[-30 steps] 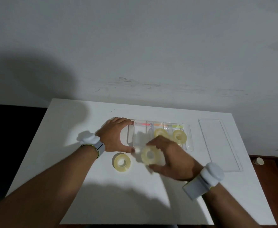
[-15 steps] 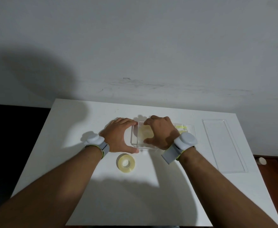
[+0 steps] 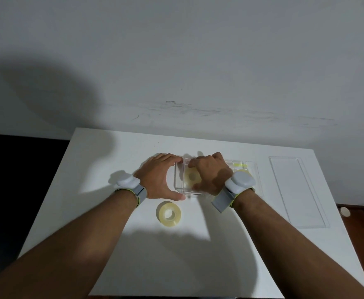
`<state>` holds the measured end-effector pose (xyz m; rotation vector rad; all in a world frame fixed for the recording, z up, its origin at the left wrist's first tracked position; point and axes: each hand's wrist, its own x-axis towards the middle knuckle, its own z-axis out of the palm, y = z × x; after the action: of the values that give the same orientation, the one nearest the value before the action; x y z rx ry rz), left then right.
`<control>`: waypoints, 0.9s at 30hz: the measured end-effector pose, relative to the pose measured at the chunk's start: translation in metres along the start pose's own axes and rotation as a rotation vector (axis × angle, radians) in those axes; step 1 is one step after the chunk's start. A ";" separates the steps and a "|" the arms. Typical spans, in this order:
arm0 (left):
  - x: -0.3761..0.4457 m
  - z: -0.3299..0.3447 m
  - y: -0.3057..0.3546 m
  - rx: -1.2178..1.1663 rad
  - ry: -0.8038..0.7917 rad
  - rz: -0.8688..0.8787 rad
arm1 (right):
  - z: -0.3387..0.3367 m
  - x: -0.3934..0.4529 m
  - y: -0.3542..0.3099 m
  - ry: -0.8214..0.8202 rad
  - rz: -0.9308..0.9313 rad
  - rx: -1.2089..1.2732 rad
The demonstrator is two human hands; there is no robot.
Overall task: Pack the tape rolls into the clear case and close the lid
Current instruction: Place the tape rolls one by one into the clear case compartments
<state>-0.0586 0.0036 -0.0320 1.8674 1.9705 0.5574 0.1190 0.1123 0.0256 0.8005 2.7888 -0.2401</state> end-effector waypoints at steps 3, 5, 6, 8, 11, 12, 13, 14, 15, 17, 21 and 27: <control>0.000 0.000 0.000 0.005 0.004 0.000 | -0.004 0.001 -0.001 -0.035 -0.007 -0.011; 0.000 0.000 0.000 0.002 0.007 0.003 | -0.008 -0.001 -0.001 -0.060 -0.002 -0.007; 0.000 0.000 0.001 0.002 0.009 0.002 | -0.011 -0.003 -0.002 -0.061 0.005 0.001; 0.001 0.000 0.001 0.005 0.011 -0.001 | -0.018 -0.012 -0.005 -0.009 0.037 0.050; 0.001 0.002 0.000 0.011 0.012 -0.001 | -0.027 -0.034 -0.014 0.229 0.089 0.216; 0.001 0.002 0.000 0.011 0.012 0.001 | -0.028 -0.042 -0.020 0.311 0.083 0.291; 0.002 0.001 0.000 0.007 0.008 0.003 | -0.027 -0.051 -0.028 0.368 0.059 0.355; 0.002 0.001 0.000 -0.002 -0.001 0.003 | -0.024 -0.060 -0.038 0.388 0.022 0.395; 0.003 0.000 -0.001 -0.015 -0.013 0.004 | -0.019 -0.069 -0.047 0.370 -0.022 0.409; 0.003 0.000 -0.001 -0.035 -0.034 0.015 | -0.004 -0.085 -0.066 0.248 -0.103 0.367; 0.001 0.001 0.000 -0.019 -0.016 0.005 | 0.032 -0.101 -0.081 0.114 -0.146 0.243; 0.001 0.000 0.001 -0.005 -0.010 -0.004 | 0.053 -0.103 -0.079 0.156 -0.133 0.257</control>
<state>-0.0578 0.0047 -0.0319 1.8586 1.9645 0.5509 0.1710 -0.0170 0.0097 0.7156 3.0026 -0.5944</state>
